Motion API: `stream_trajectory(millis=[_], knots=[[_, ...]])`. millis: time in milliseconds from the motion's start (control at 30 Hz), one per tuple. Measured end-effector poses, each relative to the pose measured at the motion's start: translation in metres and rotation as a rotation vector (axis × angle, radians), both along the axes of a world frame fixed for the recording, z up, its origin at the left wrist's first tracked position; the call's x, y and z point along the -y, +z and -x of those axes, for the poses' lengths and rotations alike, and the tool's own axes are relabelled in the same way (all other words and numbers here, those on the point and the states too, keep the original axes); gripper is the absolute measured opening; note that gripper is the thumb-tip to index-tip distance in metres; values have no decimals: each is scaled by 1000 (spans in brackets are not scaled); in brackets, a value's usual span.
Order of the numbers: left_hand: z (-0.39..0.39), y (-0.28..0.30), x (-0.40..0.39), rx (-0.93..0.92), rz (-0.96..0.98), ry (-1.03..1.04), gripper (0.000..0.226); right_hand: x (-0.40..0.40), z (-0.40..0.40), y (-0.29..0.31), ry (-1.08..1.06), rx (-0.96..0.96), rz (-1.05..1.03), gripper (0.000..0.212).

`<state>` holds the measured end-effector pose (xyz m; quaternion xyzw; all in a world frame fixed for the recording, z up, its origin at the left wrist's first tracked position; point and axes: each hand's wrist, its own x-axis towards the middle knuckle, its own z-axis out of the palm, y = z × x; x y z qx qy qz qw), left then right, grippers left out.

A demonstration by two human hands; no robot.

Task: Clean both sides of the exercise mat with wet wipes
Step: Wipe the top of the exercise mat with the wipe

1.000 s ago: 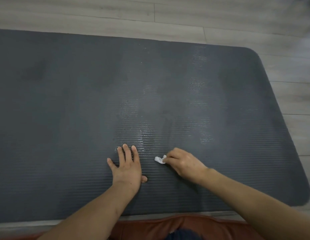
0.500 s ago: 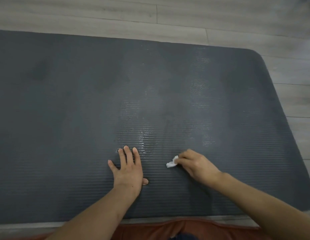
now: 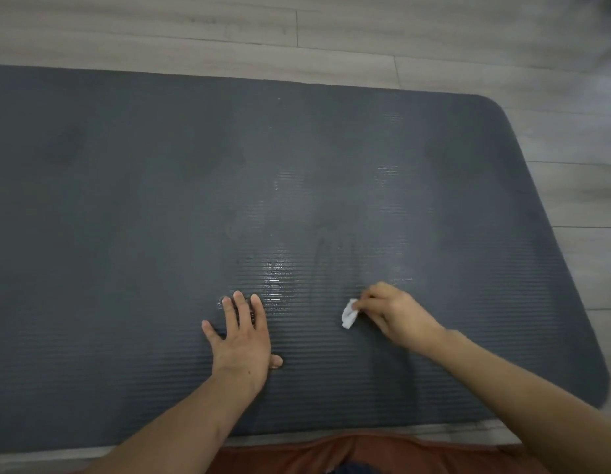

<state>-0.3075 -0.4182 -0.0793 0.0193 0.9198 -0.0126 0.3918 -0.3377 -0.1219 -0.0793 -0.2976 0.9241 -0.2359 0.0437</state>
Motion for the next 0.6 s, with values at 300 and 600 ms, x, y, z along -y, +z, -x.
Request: stream_trajectory(millis=[300,600], knots=[[0,2,0,5,9,6,123,1,25,-15,-322,-45,48,28],[0,0,-1,-3,27,-6,122,-42,68,-2,-436,-164,-13,26]])
